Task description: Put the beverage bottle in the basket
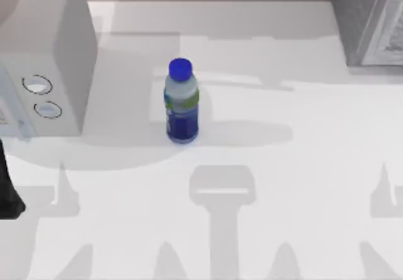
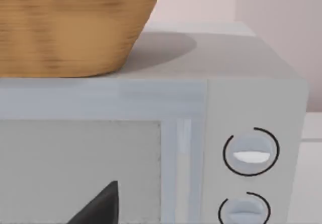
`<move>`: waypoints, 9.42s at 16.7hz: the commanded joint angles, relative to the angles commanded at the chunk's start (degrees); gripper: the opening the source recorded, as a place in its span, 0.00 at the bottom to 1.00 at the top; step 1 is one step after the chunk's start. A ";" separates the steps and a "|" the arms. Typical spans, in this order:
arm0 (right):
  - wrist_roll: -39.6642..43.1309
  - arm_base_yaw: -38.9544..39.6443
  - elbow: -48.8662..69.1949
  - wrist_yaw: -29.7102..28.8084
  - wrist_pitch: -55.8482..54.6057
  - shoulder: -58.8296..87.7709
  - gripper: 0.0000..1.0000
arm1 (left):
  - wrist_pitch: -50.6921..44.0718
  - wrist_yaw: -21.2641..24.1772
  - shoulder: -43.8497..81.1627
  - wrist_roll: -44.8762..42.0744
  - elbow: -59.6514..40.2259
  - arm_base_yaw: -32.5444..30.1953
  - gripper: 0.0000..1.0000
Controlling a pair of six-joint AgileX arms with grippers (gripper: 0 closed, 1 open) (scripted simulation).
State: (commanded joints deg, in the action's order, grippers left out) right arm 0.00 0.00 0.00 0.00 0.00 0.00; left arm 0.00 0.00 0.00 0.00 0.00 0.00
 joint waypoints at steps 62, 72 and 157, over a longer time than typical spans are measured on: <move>0.00 0.00 0.00 0.00 0.00 0.00 1.00 | 89.63 23.88 134.85 -1.30 -44.26 -23.91 0.85; 0.00 0.00 0.00 0.00 0.00 0.00 1.00 | 89.63 23.88 134.85 -1.30 -44.26 -23.91 0.10; 0.00 0.00 0.00 0.00 0.00 0.00 1.00 | -51.41 88.18 120.26 -29.39 -143.04 40.58 0.00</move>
State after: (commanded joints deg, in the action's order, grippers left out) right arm 0.00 0.00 0.00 0.00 0.00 0.00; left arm -51.41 88.18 120.26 -29.39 -143.04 40.58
